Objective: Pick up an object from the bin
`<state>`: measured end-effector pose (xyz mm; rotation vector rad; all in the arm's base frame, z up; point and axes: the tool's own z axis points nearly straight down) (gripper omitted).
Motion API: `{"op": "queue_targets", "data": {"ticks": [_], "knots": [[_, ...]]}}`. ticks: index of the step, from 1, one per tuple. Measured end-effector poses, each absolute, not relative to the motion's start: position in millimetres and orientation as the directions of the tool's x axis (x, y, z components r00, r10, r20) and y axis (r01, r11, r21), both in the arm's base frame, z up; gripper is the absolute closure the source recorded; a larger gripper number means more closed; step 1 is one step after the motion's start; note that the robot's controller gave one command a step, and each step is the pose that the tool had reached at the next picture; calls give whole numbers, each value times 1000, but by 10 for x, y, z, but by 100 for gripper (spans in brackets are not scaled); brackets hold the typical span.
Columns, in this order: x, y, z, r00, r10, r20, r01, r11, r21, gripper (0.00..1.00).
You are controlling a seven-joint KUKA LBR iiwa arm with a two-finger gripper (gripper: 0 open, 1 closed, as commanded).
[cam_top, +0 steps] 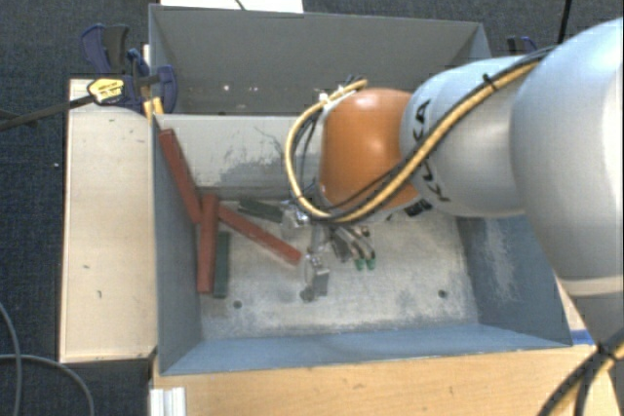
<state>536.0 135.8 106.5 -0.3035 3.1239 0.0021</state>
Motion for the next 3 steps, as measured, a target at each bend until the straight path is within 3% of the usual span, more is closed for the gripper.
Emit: {"op": "queue_targets", "data": {"ticks": [1, 2, 3], "knots": [[5662, 1522, 876, -971, -241, -5, -241, 971, 0, 0], [5684, 1565, 837, -976, -217, -5, -217, 976, 0, 0], [5763, 2162, 708, -1000, -19, -3, -19, 1000, 2, 100]]}}
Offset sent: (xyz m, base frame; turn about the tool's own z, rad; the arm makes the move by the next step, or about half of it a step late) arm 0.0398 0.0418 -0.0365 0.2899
